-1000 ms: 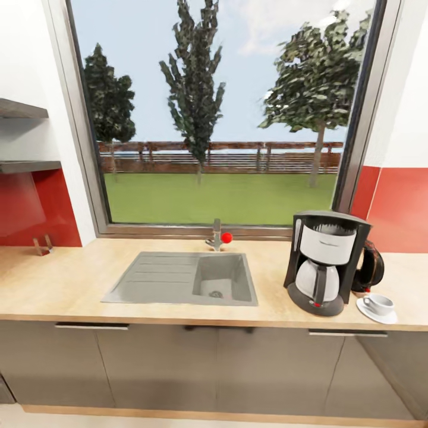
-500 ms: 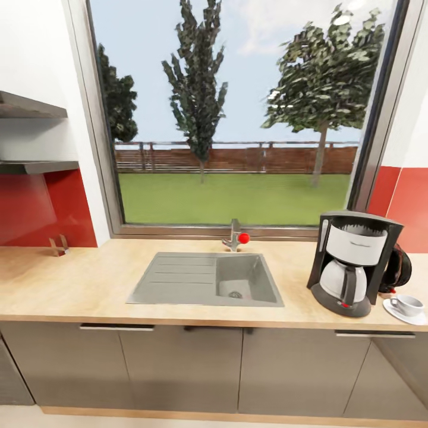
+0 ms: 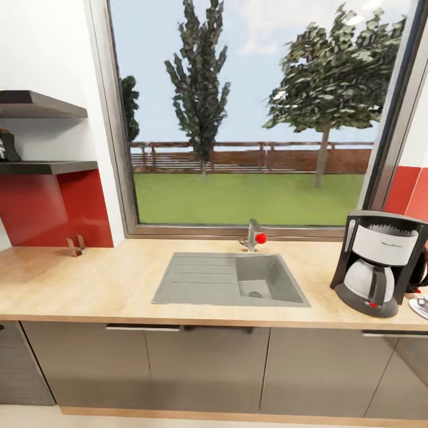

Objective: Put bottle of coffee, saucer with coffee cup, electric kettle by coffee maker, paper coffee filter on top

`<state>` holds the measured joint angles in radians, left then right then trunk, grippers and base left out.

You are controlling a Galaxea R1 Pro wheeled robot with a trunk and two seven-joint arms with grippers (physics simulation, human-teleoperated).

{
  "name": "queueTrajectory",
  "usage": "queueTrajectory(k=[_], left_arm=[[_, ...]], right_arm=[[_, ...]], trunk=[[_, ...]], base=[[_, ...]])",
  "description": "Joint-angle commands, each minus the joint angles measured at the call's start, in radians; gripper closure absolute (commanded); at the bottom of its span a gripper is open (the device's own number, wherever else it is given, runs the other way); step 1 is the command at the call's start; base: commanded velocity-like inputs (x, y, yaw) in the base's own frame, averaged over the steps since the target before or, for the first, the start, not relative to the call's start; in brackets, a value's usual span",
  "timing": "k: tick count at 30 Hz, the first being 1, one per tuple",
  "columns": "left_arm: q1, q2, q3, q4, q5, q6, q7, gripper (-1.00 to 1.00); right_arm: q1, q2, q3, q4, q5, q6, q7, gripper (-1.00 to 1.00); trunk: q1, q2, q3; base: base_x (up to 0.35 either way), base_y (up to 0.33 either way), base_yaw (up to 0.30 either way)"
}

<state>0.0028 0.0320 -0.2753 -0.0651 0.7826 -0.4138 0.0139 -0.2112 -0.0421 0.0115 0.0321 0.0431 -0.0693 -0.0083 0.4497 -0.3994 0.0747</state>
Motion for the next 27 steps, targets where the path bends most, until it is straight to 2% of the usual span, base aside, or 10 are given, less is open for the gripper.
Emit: queueTrajectory(k=[1, 21, 27], left_arm=[[0.0, 0.0, -0.008, -0.001, 0.007, -0.001, 0.001, -1.0], [0.0, 0.0, -0.007, -0.001, 0.011, 0.006, 0.001, -1.0], [0.0, 0.001, -0.007, -0.001, 0.017, 0.0, 0.001, -1.0]], right_arm=[[-0.001, 0.0, 0.001, 0.003, 0.004, -0.006, -0.001, -1.0], [-0.001, 0.0, 0.001, 0.003, 0.004, -0.006, -0.001, -1.0], [-0.001, 0.002, 0.001, 0.004, 0.004, -0.035, -0.001, -1.0]], trunk=[[0.0, -0.001, 0.0], [0.0, -0.001, 0.0], [0.0, -0.001, 0.0]], base=[[0.0, 0.342, 0.0], [0.0, 0.342, 0.0], [0.0, 0.342, 0.0]])
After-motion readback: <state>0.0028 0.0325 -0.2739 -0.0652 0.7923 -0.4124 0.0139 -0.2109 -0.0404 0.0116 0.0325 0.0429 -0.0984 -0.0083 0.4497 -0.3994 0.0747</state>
